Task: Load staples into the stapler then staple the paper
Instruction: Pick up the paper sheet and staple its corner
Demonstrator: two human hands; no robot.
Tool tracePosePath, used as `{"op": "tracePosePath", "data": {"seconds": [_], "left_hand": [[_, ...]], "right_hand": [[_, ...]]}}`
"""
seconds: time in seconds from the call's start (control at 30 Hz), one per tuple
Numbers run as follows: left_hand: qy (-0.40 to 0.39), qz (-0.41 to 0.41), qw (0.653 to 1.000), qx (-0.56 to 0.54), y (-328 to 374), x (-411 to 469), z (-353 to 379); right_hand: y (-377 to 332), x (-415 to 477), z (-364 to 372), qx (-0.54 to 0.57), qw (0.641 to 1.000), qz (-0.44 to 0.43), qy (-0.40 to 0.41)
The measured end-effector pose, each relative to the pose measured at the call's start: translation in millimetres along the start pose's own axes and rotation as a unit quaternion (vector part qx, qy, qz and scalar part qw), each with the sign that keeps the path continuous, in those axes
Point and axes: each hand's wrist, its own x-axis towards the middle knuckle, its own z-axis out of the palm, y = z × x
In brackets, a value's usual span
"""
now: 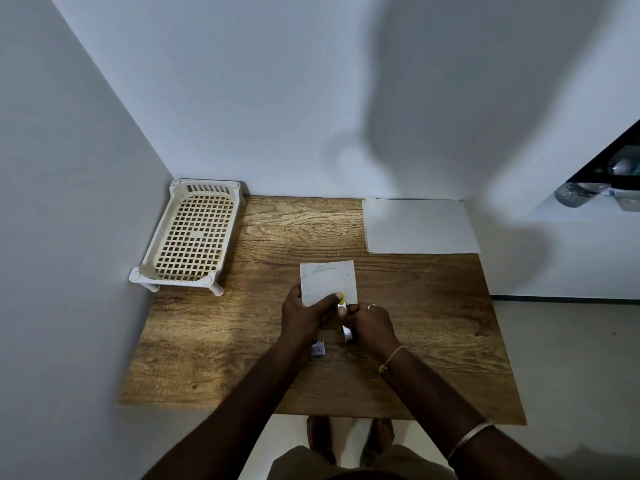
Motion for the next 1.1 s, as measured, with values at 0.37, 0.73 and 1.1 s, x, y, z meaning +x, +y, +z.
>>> {"op": "tracePosePath", "data": {"seconds": [0.37,0.73,1.1], "left_hand": [[-0.021,0.008,1.000,-0.004,6,-2,0],[0.002,0.049,0.999,0.009,-4,-5,4],[-0.047,0.020,0.998,-0.021,7,-4,4]], "right_hand": [[-1,2,-4,-0.123,0.991,-0.051,0.020],[0,-1,-1,-0.136,0.990,-0.029,0.027],[-4,-13,-10,-0.011,0.992,-0.123,-0.016]]}}
